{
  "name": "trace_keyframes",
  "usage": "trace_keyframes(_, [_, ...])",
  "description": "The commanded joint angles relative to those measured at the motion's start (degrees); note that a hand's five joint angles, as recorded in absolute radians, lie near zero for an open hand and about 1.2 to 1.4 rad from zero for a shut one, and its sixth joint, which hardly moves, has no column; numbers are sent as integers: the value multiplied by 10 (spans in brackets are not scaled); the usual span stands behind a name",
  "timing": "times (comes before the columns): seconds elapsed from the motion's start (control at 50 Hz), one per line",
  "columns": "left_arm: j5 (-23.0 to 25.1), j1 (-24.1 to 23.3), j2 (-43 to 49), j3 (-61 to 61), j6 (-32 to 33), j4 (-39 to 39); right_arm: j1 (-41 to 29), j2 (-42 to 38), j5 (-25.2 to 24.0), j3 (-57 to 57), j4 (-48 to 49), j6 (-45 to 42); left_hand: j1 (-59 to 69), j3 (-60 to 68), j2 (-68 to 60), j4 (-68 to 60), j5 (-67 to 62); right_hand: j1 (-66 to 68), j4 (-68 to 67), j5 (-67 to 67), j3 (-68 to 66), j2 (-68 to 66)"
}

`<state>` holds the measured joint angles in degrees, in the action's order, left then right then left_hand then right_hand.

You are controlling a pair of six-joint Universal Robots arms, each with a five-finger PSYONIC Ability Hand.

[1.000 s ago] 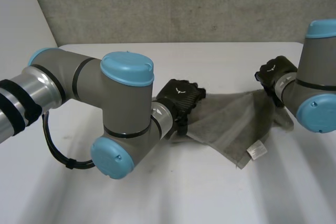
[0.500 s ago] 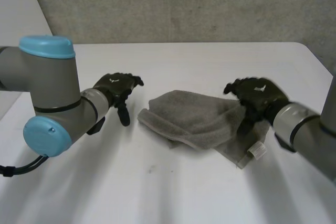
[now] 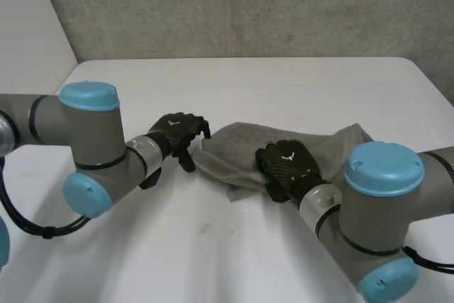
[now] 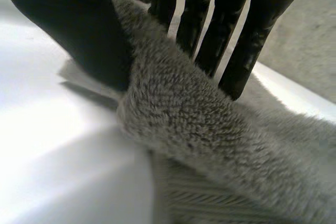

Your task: Fold the towel.

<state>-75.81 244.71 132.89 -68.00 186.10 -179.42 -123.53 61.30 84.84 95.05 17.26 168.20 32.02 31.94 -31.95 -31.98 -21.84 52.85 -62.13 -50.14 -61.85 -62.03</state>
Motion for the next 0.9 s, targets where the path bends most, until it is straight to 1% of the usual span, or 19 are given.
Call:
trace_keyframes(0.02, [1, -18, 28, 16, -47, -57, 5, 3, 16, -38, -1, -42, 268, 269, -269, -269, -270, 271, -179, -199, -182, -180])
trace_keyframes(0.04, [1, -25, 34, 24, -55, -65, 5, 7, 16, -47, -4, -54, 303, 304, -304, -303, -305, 271, -179, -199, -182, -180])
trace_keyframes(0.08, [1, -32, 40, 35, -58, -70, 6, 14, 16, -56, -5, -66, 315, 316, -316, -316, -317, 271, -179, -199, -182, -180])
trace_keyframes(0.18, [0, -44, 52, 65, -64, -68, 7, 43, 15, -72, -26, -102, 302, 303, -302, -302, -304, 271, -179, -199, -182, -180])
trace_keyframes(0.22, [0, -47, 52, 67, -65, -68, 8, 48, 16, -84, -60, -124, 287, 287, -287, -287, -288, 271, -179, -199, -182, -180])
trace_keyframes(0.26, [0, -51, 47, 69, -67, -69, 8, 49, 16, -86, -77, -134, 220, 221, -220, -220, -222, 271, -179, -199, -182, -180])
trace_keyframes(0.28, [0, -51, 47, 69, -67, -69, 8, 49, 16, -86, -77, -134, 219, 220, -220, -220, -221, 271, -179, -199, -182, -180])
trace_keyframes(0.3, [0, -52, 46, 69, -71, -68, 8, 51, 16, -87, -90, -140, 143, 144, -143, -143, -144, 271, -179, -199, -182, -180])
trace_keyframes(0.32, [-1, -54, 45, 68, -75, -67, 9, 54, 16, -87, -99, -143, 109, 109, -109, -109, -110, 271, -179, -199, -182, -180])
trace_keyframes(0.5, [-9, -62, 55, 67, -73, -67, 48, 69, 16, -82, -122, -169, 120, 121, -121, -120, -122, 271, -179, -199, -182, -180])
trace_keyframes(0.54, [-18, -62, 62, 68, -72, -70, 58, 80, 16, -85, -148, -210, 120, 121, -121, -120, -122, 271, -179, -199, -182, -180])
trace_keyframes(0.56, [-18, -62, 62, 68, -72, -70, 58, 80, 16, -85, -148, -210, 120, 121, -121, -120, -122, 271, -179, -199, -182, -180])
trace_keyframes(0.6, [-28, -62, 64, 71, -72, -69, 75, 91, 16, -88, -186, -253, 120, 121, -121, -120, -122, 271, -179, -199, -182, -180])
trace_keyframes(0.64, [-52, -62, 66, 73, -72, -70, 81, 100, 15, -90, -208, -269, 118, 119, -119, -119, -120, 271, -179, -199, -182, -180])
trace_keyframes(0.66, [-52, -62, 66, 73, -72, -70, 81, 100, 15, -90, -208, -270, 118, 119, -119, -119, -120, 271, -179, -199, -182, -180])
trace_keyframes(0.7, [-59, -62, 68, 73, -72, -71, 83, 123, 15, -91, -246, -291, 117, 117, -117, -117, -118, 271, -179, -199, -182, -180])
trace_keyframes(0.76, [-59, -62, 70, 73, -72, -71, 84, 145, 14, -90, -267, -292, 117, 117, -117, -117, -118, 271, -179, -199, -182, -180])
trace_keyframes(0.86, [-58, -64, 78, 71, -72, -71, 86, 162, 10, -83, -270, -289, 117, 117, -117, -117, -118, 271, -179, -199, -182, -180])
trace_keyframes(0.9, [-59, -77, 83, 68, -72, -70, 87, 166, 10, -80, -270, -289, 118, 119, -119, -119, -120, 271, -179, -199, -182, -180])
